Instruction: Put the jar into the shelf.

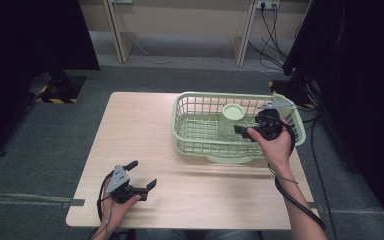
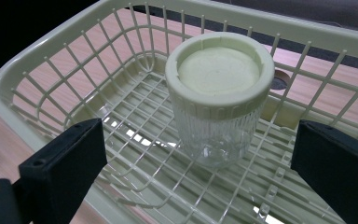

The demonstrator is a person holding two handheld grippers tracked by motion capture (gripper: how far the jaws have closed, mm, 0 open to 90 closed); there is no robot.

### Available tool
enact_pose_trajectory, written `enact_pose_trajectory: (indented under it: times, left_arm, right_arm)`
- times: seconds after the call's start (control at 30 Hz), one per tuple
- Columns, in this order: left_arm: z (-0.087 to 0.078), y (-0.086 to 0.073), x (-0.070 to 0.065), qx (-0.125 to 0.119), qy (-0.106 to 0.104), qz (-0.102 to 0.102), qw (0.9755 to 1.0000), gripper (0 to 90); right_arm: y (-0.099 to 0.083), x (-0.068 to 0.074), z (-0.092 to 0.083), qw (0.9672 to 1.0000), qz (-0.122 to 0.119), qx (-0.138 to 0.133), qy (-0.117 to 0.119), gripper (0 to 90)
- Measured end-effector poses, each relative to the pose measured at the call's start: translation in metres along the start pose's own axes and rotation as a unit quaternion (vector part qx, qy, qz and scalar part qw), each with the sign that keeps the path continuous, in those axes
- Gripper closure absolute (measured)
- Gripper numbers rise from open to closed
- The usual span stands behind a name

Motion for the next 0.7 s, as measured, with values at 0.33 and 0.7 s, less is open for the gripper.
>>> enact_pose_trajectory:
  times: [0.33,0.7]
  left_arm:
    - [0.000,0.000,0.000,0.001,0.001,0.002,1.0000,0.3]
    - [0.000,0.000,0.000,0.002,0.001,0.003,1.0000,0.3]
  right_arm:
    - [-0.006,0.001,-0.009,0.9999,0.007,-0.010,0.011,3.4]
    - [-0.014,0.005,-0.019,0.9998,0.005,-0.014,0.012,3.4]
Point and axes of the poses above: each handheld gripper's, and its own axes: z roughly forward along the jaws, y roughly out of its top, x roughly to its left, the point moved 7 cm from there along z, roughly forward along the jaws, and after that the axes turned 14 degrees about -z, right-handed, at the moved point
